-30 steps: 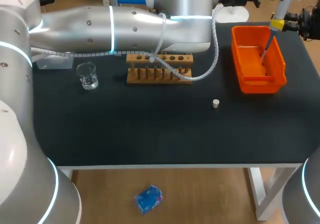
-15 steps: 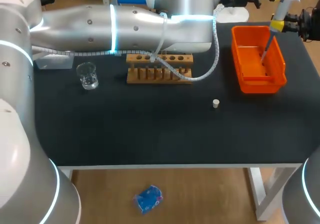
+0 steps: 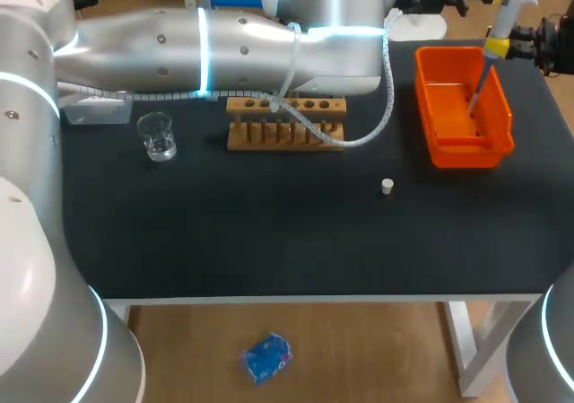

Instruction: Invert the test tube, pick up the pipette, mount the tip to pipette, aspirate from beaker and dispense into the tube, eject the tip, return the pipette, and cap with the stopper.

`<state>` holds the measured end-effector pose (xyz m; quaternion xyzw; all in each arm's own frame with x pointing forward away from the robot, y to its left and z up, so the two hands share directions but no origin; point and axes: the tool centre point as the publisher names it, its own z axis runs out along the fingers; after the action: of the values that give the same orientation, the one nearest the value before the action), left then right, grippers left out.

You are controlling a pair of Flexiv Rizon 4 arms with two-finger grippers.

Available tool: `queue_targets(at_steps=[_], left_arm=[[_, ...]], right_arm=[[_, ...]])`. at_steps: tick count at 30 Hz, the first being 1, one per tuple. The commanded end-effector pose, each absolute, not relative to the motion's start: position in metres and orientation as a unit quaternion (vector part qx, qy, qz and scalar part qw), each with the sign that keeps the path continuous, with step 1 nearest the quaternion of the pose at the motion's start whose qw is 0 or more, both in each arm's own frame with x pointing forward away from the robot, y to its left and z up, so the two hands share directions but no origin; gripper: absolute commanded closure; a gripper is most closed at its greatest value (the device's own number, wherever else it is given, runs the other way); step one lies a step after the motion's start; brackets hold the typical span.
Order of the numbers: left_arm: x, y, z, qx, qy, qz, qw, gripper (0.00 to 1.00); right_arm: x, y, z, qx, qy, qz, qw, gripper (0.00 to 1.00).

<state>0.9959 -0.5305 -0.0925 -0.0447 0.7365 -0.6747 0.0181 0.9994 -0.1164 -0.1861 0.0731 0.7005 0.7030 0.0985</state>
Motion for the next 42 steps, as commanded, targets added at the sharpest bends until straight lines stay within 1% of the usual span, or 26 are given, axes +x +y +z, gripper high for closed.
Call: queue_targets(at_steps=[1,20,31,42], left_arm=[[0.994,-0.534,-0.105,-0.048,0.735,-0.676,0.021,1.00],[0.998,-0.532,-0.107,-0.054,0.736,-0.674,0.022,1.00],[1.003,-0.529,-0.072,-0.024,0.727,-0.685,0.038,1.00],[1.005,-0.517,-0.050,-0.012,0.727,-0.684,0.052,1.00]], right_arm=[[1.002,-0.117,-0.179,0.071,0.701,0.703,0.096,1.00],[1.002,-0.117,-0.179,0.071,0.701,0.703,0.096,1.00],[1.002,-0.117,-0.179,0.071,0.701,0.703,0.096,1.00],[1.002,-0.117,-0.179,0.071,0.701,0.703,0.096,1.00]])
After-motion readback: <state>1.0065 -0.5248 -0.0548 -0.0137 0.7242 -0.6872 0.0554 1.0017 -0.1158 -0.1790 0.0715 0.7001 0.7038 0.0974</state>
